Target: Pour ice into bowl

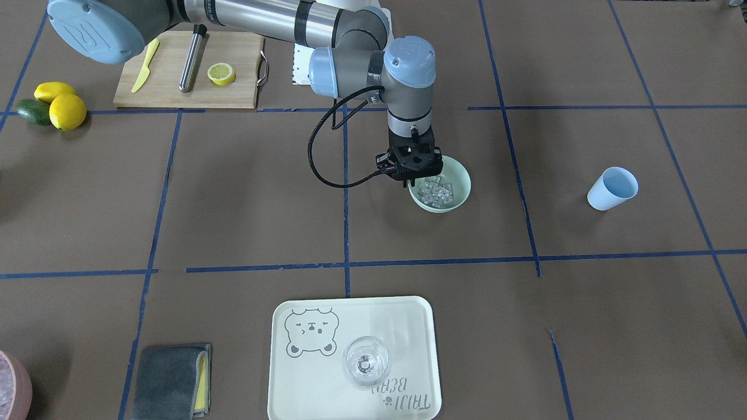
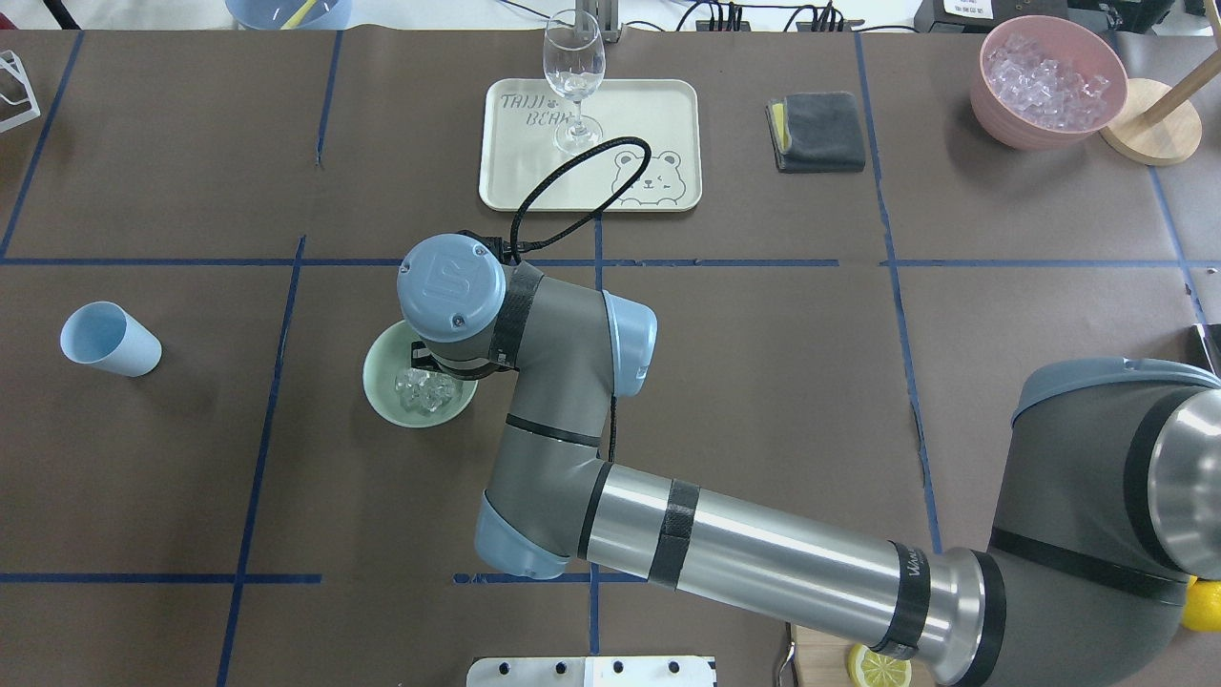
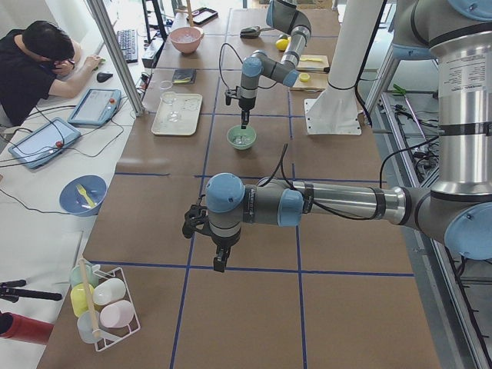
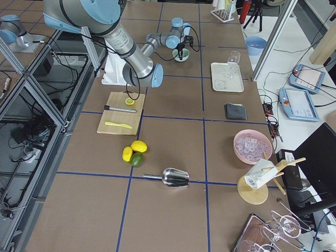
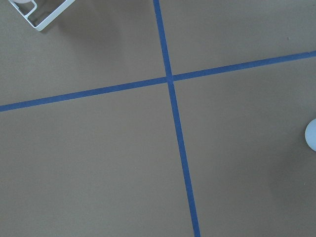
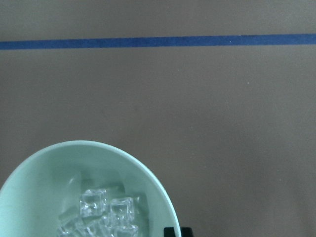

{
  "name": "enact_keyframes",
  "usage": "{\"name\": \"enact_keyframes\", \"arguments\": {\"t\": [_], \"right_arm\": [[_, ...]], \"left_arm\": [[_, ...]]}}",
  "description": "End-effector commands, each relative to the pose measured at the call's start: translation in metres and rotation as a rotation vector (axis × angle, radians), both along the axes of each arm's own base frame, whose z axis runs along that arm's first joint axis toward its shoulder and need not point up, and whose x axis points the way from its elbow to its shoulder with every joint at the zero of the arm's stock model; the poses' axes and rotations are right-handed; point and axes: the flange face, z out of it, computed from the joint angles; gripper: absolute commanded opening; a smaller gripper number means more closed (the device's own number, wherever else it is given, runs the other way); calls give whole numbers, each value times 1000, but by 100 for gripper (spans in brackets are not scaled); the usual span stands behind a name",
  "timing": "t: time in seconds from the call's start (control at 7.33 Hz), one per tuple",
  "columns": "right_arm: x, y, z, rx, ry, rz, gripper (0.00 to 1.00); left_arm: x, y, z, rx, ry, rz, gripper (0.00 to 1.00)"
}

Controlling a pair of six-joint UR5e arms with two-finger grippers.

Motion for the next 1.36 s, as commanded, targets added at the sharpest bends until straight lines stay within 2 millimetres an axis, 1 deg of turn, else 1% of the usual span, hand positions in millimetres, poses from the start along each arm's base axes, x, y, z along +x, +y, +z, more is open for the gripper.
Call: {"name": "enact_keyframes", "arguments": {"t": [0.0, 0.14, 0.27, 0.41, 0.55, 0.68, 0.82, 0.95, 1.09, 1.23], "right_arm": [[20, -15, -10, 5, -52, 27, 0], [45, -37, -1, 4, -57, 47, 0], [81, -53, 9, 18, -55, 55, 0], [137, -71, 24, 22, -43, 29, 0], [202, -89, 55, 25, -35, -5, 0], [258, -94, 106, 73, -15, -60, 0], [308, -94, 158, 152, 19, -128, 0], [355, -90, 212, 188, 61, -175, 0], [403, -81, 270, 205, 73, -198, 0], [453, -66, 337, 232, 59, -216, 0]], "left_arm": [[1, 1, 3, -7, 0, 1, 100], [0, 2, 6, -13, 0, 0, 100], [0, 5, 7, -13, 0, 3, 100], [0, 6, 8, -14, 0, 3, 100], [0, 6, 8, -14, 0, 3, 100], [0, 5, 7, -11, 0, 3, 100], [0, 5, 7, -11, 0, 3, 100], [0, 5, 7, -11, 0, 3, 100], [0, 5, 7, -11, 0, 3, 100], [0, 5, 6, -10, 0, 3, 100]]}}
